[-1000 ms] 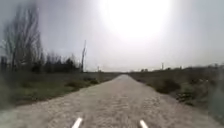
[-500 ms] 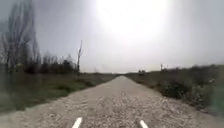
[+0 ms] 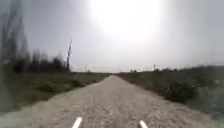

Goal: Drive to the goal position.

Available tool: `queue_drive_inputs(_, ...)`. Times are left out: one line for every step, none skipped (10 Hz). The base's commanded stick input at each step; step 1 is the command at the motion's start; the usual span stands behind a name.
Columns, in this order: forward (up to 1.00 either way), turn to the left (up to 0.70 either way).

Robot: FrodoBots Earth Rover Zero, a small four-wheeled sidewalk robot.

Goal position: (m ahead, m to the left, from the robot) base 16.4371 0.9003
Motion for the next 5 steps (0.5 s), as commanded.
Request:
queue_drive_inputs(0.85, 0.00)
queue_drive_inputs(0.85, 0.00)
queue_drive_inputs(0.85, 0.00)
queue_drive_inputs(0.85, 0.00)
queue_drive_inputs(0.85, -0.03)
